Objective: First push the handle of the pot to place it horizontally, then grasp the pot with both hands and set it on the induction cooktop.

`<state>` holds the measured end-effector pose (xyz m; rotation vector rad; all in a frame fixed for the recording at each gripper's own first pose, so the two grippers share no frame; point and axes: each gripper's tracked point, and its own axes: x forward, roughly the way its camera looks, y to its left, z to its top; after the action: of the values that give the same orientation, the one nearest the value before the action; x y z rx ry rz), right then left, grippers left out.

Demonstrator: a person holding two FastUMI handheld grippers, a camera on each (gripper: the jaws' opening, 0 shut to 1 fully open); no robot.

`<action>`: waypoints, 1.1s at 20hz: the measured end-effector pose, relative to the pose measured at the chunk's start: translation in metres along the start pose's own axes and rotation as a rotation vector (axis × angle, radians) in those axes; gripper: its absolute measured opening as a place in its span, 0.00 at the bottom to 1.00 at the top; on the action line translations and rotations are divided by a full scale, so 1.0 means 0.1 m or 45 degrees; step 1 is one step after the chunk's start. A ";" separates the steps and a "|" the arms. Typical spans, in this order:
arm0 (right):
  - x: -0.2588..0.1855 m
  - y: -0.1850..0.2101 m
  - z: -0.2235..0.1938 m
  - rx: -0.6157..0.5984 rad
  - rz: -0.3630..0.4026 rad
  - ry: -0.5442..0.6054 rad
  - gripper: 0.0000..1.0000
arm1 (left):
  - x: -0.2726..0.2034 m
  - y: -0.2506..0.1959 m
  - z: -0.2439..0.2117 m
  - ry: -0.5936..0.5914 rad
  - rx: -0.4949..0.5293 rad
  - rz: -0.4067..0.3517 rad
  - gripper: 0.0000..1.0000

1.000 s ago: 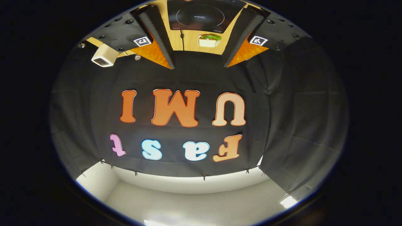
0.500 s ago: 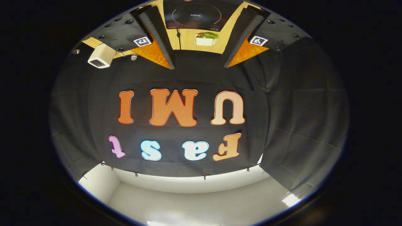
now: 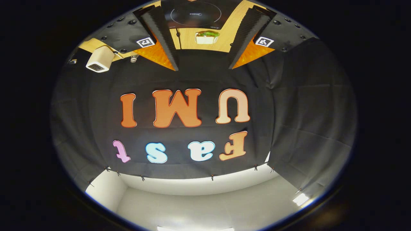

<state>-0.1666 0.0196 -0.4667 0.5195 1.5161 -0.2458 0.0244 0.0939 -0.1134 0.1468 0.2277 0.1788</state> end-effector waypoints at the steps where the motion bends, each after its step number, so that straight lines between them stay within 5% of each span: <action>1: 0.01 -0.01 0.04 0.004 -0.008 -0.004 0.00 | 0.00 -0.01 0.00 -0.003 -0.003 -0.006 0.98; 22: 0.14 -0.03 0.91 0.040 -0.090 -0.120 0.00 | 0.04 -0.22 -0.28 0.054 0.025 -0.074 0.97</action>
<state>-0.0869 -0.0230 -0.4830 0.4734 1.4423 -0.3444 0.0247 0.0770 -0.1449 0.1561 0.2755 0.1224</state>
